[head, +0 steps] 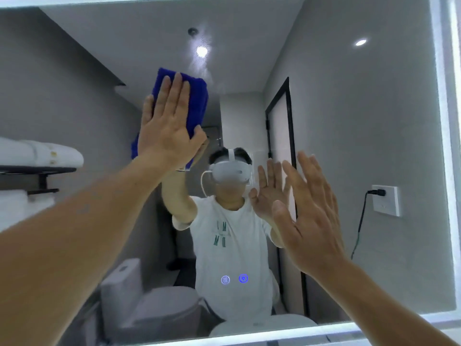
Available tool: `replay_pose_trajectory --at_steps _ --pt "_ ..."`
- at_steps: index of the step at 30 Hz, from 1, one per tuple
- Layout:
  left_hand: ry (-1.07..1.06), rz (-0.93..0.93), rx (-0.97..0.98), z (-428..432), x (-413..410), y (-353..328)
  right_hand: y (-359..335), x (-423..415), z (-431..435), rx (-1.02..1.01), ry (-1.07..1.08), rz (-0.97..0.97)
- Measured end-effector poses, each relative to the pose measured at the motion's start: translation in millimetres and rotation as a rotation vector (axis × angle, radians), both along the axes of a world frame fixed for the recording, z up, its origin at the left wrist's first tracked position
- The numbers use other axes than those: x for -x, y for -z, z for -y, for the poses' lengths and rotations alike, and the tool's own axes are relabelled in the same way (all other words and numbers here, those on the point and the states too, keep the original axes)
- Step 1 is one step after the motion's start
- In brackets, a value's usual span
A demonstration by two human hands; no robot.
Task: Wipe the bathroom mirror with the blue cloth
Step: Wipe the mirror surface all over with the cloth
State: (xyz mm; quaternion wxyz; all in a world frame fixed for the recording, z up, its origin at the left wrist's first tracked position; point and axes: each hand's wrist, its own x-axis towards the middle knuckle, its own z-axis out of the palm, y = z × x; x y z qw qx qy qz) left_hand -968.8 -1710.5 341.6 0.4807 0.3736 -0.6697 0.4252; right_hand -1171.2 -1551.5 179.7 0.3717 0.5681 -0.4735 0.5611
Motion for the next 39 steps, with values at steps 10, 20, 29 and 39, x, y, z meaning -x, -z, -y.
replay_pose_trajectory --at_steps 10,20,29,39 --pt "0.065 0.603 0.086 -15.2 -8.4 173.4 5.7 -20.6 -4.1 -0.055 -0.09 0.026" --pt "-0.062 0.253 0.032 -3.7 -8.4 -41.2 -3.7 4.9 -7.9 -0.012 -0.054 0.001" --pt "0.02 0.383 0.097 -8.5 15.2 59.7 -86.7 -27.0 16.1 -0.061 -0.093 0.052" --pt "0.003 0.249 0.008 -9.3 14.9 -135.9 -116.7 -21.6 25.8 0.027 -0.044 -0.072"
